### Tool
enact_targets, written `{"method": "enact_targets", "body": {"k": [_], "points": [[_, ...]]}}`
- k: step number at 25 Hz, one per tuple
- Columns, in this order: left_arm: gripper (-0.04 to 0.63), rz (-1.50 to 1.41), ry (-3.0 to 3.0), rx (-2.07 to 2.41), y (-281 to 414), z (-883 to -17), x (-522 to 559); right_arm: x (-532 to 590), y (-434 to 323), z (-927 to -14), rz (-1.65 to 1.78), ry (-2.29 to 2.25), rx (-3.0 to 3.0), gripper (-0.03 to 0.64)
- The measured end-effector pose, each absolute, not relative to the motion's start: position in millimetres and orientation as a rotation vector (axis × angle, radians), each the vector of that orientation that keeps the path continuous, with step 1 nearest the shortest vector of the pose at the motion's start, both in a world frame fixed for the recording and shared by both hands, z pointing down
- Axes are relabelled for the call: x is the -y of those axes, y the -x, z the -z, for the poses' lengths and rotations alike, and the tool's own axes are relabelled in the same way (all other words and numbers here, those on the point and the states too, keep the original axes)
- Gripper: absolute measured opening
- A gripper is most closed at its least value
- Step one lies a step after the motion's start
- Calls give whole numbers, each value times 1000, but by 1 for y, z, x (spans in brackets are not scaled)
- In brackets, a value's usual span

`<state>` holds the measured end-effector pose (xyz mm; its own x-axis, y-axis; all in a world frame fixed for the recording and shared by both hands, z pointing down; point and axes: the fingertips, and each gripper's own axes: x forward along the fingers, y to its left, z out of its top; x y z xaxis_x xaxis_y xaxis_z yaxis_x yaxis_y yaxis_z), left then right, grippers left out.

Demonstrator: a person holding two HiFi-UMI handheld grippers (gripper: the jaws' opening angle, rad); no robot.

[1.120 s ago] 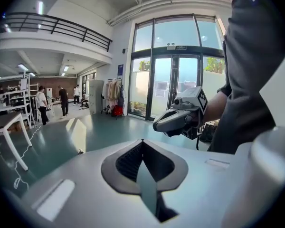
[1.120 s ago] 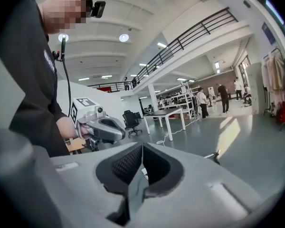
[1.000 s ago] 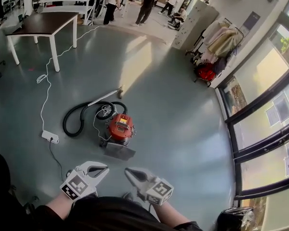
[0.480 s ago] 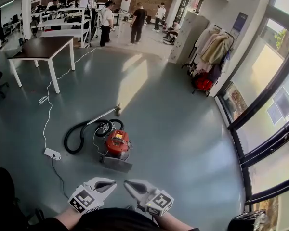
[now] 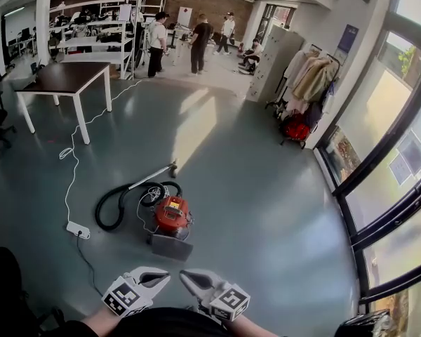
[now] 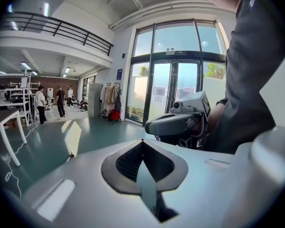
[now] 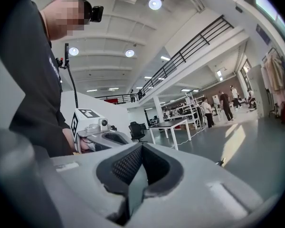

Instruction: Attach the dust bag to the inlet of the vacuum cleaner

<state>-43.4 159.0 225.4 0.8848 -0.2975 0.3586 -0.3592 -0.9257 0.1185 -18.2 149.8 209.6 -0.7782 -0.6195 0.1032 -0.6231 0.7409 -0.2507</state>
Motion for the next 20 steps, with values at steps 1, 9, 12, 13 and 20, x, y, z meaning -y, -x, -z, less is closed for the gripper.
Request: {"method": "enact_targets", "body": {"k": [1, 9, 12, 13, 20], "points": [[17, -508, -2874, 503, 44, -226, -160, -150, 18, -210, -425, -1046, 2917, -8], [17, -514, -2886, 484, 51, -222, -168, -155, 25, -205, -422, -1072, 2926, -6], [17, -530, -2890, 488, 57, -224, -170, -157, 28, -202, -426, -1077, 2942, -6], [17, -529, -2887, 492, 58, -224, -171, -157, 29, -203, -426, -1074, 2939, -6], [17, -522, -2887, 512, 65, -223, -172, -162, 31, -206, -415, -1070, 2898, -6]]}}
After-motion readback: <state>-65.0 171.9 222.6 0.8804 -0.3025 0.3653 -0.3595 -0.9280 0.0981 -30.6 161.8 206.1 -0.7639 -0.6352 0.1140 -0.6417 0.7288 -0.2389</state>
